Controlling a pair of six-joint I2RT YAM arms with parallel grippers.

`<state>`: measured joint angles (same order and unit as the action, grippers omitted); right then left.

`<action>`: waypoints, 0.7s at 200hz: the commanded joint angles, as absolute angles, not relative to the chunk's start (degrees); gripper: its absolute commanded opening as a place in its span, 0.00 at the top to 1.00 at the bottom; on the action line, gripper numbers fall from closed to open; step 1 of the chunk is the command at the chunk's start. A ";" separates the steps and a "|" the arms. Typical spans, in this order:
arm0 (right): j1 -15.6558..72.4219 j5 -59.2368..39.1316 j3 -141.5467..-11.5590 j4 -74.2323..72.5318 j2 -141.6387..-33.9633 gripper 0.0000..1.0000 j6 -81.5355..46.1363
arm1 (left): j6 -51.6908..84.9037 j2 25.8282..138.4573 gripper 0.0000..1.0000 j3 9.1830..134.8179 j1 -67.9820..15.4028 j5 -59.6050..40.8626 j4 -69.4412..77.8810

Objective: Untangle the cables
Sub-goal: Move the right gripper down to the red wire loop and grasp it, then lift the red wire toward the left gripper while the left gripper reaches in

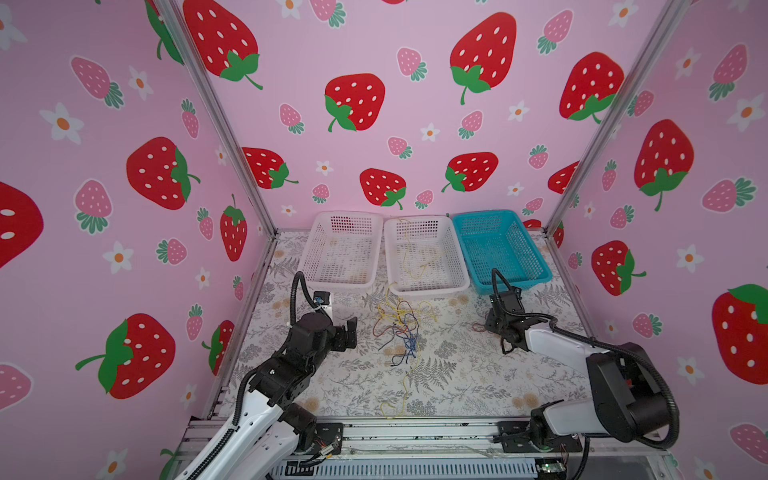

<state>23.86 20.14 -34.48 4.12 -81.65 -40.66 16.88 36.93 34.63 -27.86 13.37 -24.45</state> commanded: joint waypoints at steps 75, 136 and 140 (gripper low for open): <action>23.59 13.93 -33.31 -0.74 -83.21 0.77 -37.07 | 16.80 37.43 0.01 36.47 -27.56 12.94 -25.07; 24.12 0.02 -32.22 -3.51 -80.19 1.00 -36.91 | 16.73 37.53 0.01 36.47 -27.50 13.01 -25.09; 24.17 -0.39 -32.23 -3.32 -79.83 1.00 -36.81 | 16.72 37.60 0.01 36.46 -27.51 12.94 -25.19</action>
